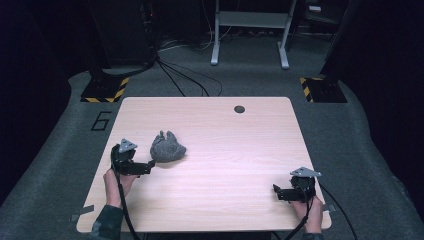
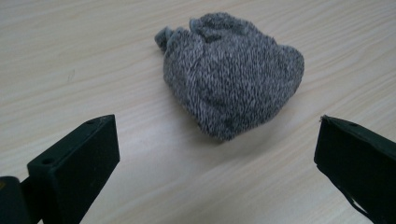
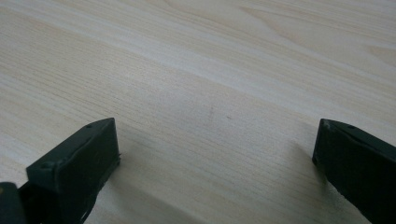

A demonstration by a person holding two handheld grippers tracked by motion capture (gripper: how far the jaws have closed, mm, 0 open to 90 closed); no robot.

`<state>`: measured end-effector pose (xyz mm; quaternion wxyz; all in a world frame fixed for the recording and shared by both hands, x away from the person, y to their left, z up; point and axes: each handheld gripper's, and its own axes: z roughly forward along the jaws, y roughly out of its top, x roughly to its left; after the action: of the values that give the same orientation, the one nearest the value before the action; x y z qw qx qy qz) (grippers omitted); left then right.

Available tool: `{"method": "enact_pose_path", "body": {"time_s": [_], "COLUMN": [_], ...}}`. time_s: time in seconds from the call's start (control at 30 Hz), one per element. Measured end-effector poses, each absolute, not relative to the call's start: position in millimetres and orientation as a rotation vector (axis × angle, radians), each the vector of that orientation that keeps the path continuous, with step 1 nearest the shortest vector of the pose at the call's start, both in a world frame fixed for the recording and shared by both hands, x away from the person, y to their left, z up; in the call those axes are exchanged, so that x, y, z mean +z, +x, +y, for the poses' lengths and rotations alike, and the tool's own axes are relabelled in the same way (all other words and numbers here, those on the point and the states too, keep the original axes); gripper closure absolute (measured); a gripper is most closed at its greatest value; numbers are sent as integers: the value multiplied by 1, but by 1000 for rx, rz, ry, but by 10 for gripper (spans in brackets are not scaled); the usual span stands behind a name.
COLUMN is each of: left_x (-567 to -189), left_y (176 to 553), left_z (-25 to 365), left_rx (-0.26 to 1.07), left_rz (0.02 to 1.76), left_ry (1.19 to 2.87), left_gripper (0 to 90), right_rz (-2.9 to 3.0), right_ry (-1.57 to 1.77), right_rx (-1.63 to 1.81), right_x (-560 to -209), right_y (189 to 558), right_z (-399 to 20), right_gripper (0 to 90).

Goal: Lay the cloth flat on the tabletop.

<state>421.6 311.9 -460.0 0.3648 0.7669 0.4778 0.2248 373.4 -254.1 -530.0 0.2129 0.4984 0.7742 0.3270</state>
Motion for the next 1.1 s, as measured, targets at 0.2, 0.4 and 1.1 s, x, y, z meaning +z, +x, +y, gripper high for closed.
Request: {"method": "enact_pose_path", "body": {"time_s": [0.2,0.4,1.1], "left_x": [-453,-453,-487], "left_y": [437,459,504], "left_z": [301,290,275], "left_rx": [565,541,418], "left_rz": [1195,1192,1245], "left_ry": [1986,2004,2115], "left_gripper": [1,1,1], "right_rz": [2150,2152,2144], "right_ry": [1385,1383,1388], "right_rx": [907,906,911], "right_x": [-530,-530,-530], "right_y": [373,373,373], "right_z": [-254,-254,-254], "right_gripper": [0,0,0]}}
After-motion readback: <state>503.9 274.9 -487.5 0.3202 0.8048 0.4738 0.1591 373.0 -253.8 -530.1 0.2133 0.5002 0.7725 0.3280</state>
